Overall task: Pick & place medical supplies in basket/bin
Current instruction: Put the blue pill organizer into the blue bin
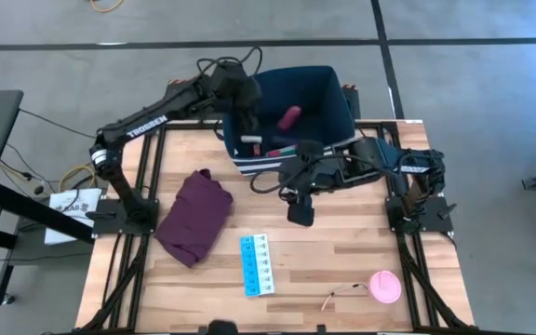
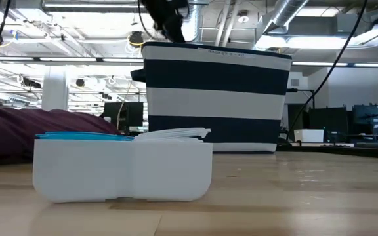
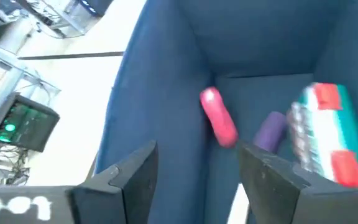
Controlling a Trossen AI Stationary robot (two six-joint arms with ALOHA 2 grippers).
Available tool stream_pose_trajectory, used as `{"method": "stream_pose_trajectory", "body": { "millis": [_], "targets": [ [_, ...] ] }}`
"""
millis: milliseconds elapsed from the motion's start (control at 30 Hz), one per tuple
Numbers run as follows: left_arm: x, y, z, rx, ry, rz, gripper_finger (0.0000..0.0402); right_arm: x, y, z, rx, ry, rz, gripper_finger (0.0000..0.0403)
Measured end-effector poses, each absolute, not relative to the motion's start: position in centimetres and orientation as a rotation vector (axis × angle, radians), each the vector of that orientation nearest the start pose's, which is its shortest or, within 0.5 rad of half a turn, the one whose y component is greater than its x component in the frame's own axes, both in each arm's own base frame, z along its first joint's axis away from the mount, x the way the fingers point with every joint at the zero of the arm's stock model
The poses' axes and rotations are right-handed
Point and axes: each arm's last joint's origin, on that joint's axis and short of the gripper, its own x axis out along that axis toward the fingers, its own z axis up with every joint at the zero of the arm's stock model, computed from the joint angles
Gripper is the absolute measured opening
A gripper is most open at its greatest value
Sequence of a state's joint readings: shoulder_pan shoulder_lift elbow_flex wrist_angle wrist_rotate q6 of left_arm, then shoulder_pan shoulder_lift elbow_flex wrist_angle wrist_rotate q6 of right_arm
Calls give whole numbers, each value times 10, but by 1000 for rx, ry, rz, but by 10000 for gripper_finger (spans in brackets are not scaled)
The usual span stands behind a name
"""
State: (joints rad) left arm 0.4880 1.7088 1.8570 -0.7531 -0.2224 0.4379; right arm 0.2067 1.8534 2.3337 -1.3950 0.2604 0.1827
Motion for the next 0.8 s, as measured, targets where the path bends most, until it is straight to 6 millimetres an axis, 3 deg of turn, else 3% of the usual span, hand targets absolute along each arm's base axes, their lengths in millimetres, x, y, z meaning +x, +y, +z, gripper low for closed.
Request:
{"method": "stream_pose_trajectory", "body": {
  "millis": [100,300,433,533,667,800],
  "targets": [
    [318,158,428,329,769,490,206,335,70,444,0,905,-137,196],
    [297,116,472,367,740,443,206,348,105,413,-54,1043,-82,196],
    [252,88,511,327,602,463,206,357,130,393,-109,1095,-43,196],
    [209,63,527,248,553,383,206,365,146,377,-153,1127,-29,196],
    [162,35,531,157,495,218,206,378,159,355,-180,1162,-19,196],
    [135,14,504,79,505,91,206,395,167,331,-192,1189,-16,196]
  ]
}}
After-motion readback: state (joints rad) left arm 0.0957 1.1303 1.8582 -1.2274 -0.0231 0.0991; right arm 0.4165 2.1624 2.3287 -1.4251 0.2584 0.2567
